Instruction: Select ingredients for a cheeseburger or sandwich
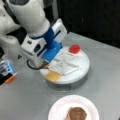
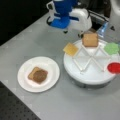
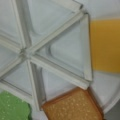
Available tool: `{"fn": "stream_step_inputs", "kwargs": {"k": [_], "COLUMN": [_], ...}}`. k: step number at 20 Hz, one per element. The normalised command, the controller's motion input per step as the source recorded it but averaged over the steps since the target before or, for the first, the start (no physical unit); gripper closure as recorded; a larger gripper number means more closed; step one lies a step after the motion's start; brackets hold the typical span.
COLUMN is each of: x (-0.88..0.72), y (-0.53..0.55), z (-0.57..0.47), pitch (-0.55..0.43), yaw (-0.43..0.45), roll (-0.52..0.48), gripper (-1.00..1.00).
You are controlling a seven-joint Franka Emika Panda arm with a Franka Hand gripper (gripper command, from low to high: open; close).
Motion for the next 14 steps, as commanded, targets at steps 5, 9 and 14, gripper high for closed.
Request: {"fn": "stream_step_inputs", "kwargs": {"k": [5, 9, 14], "x": [0.04, 0.17, 0.21], "y": [-0.43, -0.33, -0.23], "z": [-0.03, -0.11, -0.13], "pitch": [0.088, 0.074, 0.091], "yaw": [0.097, 0.095, 0.119], "roll": [0.455, 0.462, 0.476], "gripper": [-1.0, -1.0, -1.0]}}
